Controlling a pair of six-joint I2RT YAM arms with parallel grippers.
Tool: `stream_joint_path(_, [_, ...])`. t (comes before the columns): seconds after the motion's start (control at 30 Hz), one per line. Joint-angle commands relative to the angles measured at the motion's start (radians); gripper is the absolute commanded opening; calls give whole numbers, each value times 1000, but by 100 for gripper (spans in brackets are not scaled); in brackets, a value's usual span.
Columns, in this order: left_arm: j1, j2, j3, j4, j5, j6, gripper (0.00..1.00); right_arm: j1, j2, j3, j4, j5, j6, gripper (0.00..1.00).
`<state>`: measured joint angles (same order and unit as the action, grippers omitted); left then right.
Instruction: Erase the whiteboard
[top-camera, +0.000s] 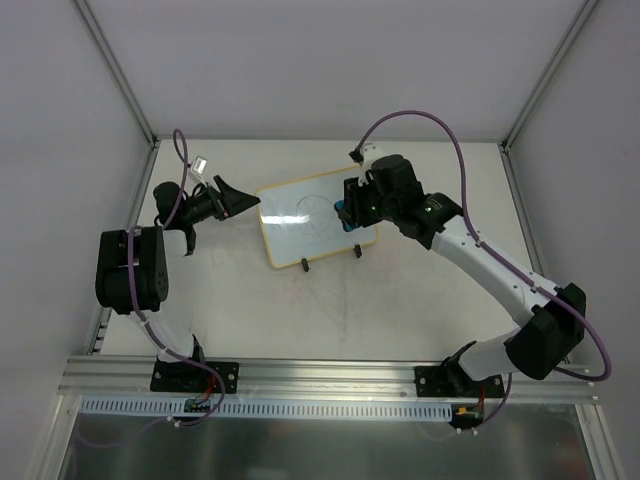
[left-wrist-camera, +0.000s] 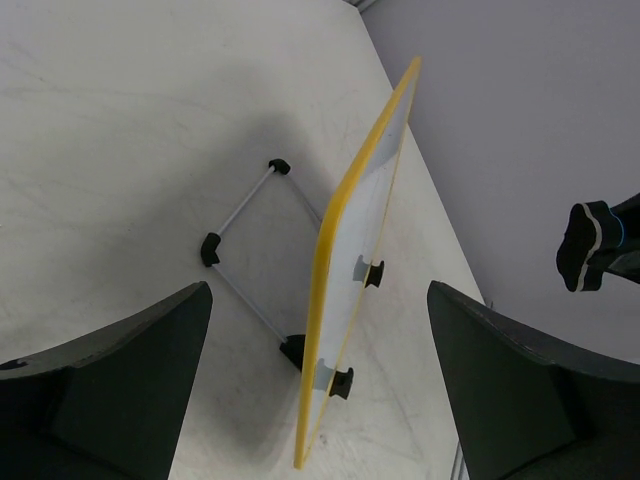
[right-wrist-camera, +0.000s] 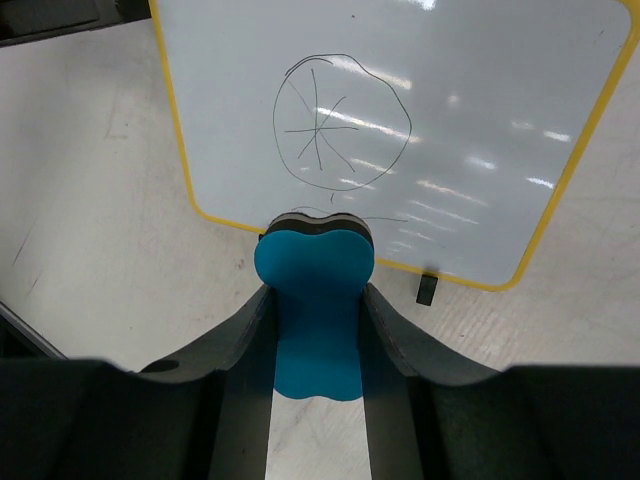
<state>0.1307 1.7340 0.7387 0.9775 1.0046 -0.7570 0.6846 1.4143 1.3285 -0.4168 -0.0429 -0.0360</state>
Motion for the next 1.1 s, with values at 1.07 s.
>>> stream_joint_path(1.07, [-125,61,150,-77,123,211,59,-17,308,232,61,-45,-53,9])
